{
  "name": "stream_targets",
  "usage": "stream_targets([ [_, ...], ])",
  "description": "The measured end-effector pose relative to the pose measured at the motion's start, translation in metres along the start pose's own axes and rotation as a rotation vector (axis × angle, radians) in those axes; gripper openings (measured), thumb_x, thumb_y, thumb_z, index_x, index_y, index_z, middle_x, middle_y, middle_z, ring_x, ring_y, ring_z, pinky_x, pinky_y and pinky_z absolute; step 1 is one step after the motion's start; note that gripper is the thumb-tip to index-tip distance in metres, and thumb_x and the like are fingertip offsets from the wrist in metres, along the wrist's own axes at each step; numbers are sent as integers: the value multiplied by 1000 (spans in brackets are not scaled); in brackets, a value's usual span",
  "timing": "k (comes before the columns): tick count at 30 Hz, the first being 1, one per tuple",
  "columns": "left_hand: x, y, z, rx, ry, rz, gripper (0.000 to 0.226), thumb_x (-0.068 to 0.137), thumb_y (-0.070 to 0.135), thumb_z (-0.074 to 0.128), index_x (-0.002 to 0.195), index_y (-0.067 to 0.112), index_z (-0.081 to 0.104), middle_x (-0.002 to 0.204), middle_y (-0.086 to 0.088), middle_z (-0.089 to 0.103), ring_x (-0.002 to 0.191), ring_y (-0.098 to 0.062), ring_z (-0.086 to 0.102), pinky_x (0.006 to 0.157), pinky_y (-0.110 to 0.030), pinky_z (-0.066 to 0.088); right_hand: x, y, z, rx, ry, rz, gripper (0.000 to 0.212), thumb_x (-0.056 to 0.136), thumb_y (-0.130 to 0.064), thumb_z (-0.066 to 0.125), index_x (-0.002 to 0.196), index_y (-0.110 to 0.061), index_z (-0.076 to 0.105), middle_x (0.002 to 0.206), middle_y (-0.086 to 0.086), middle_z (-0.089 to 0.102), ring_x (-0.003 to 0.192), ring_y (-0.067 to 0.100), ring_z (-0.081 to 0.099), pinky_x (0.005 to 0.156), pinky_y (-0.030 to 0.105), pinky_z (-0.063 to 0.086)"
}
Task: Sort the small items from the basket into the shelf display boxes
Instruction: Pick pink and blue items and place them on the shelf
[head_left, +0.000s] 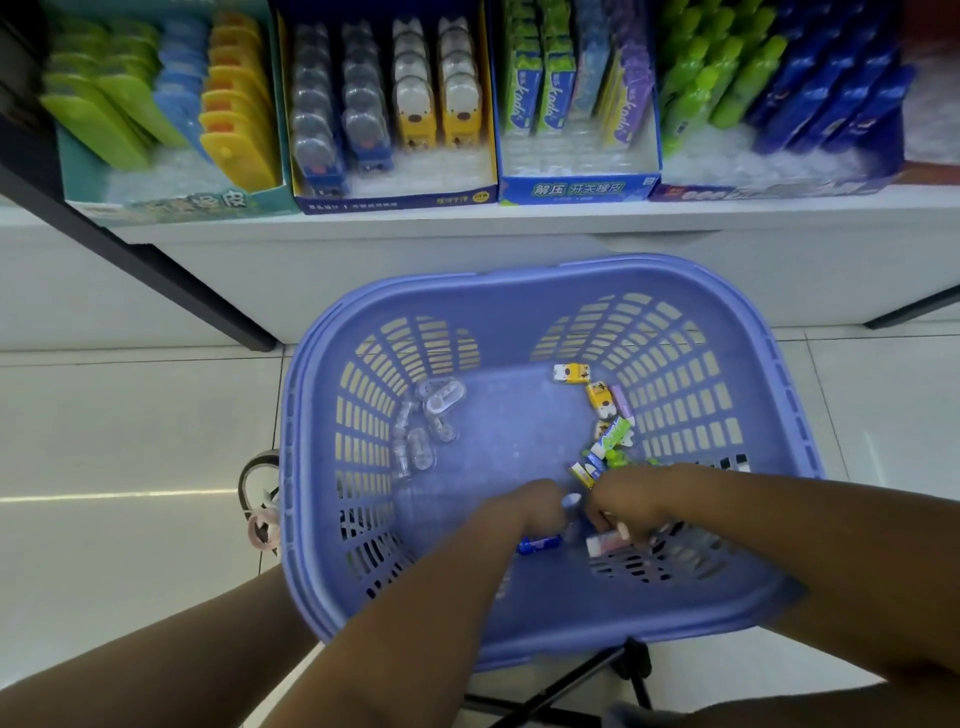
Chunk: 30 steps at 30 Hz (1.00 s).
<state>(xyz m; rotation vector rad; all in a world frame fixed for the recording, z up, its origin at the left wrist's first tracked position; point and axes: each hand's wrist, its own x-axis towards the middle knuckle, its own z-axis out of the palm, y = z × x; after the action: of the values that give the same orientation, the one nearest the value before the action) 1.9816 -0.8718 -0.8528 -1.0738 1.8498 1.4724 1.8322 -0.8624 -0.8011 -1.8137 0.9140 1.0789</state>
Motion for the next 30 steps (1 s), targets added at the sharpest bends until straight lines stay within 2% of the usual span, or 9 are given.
stream_targets([
  [2,2,8,4,0,-8,56,33,88,17,60,119,6,55,117,-18,58,102,-31,56,79,-32,42,0,2,-1,45,11,6,31,73,-5,73,103,-8,66,102,11,64,81,24,52,64,27,35],
  [4,3,12,7,-100,-39,49,32,86,20,65,115,10,57,103,-12,59,80,-21,55,64,-25,40,-3,5,-2,130,14,38,28,73,-6,74,100,-5,69,94,12,65,77,19,50,62,25,36],
  [8,0,14,14,-409,-88,-135,11,85,14,64,79,10,56,64,-4,42,54,-15,35,46,-21,27,-6,7,-3,283,40,61,25,70,-3,76,95,-3,71,83,8,61,77,20,52,65,25,42],
  [12,-10,17,-1,-727,-143,-277,31,85,-5,36,61,15,35,46,-1,32,34,-6,26,35,-14,18,-7,0,-13,355,101,43,26,70,-18,82,93,-10,73,96,9,69,77,19,54,72,31,48],
  [15,-23,16,-31,-1025,-32,-196,21,83,-1,41,71,11,54,65,-5,51,55,-13,46,49,-20,32,-18,-2,-36,518,229,19,25,67,-28,83,88,-17,74,86,3,67,75,16,55,64,26,43],
  [19,-52,17,-61,-1293,105,-34,16,86,15,47,81,12,62,70,-5,65,65,-19,59,62,-29,49,-42,-7,-66,841,450,-11,20,69,-31,83,85,-21,75,69,1,58,59,10,48,57,22,40],
  [24,-86,30,-85,-1825,21,401,37,87,28,41,104,3,63,101,-15,70,84,-30,68,76,-44,54,-77,-24,-91,1169,675,-198,12,76,-7,76,84,-13,70,100,-12,65,70,5,56,54,14,42],
  [27,-105,39,-92,-1906,38,481,48,95,39,36,103,1,65,102,-21,70,84,-37,70,74,-55,54,-99,-34,-98,1370,818,-297,15,79,-3,71,93,-9,70,97,8,71,69,10,59,52,13,43],
  [30,-119,50,-96,-1862,85,504,57,98,40,36,82,2,76,90,-18,72,79,-35,70,77,-53,54,-114,-45,-98,1536,984,-326,20,81,-3,68,101,-4,68,104,28,67,76,23,60,58,18,46],
])
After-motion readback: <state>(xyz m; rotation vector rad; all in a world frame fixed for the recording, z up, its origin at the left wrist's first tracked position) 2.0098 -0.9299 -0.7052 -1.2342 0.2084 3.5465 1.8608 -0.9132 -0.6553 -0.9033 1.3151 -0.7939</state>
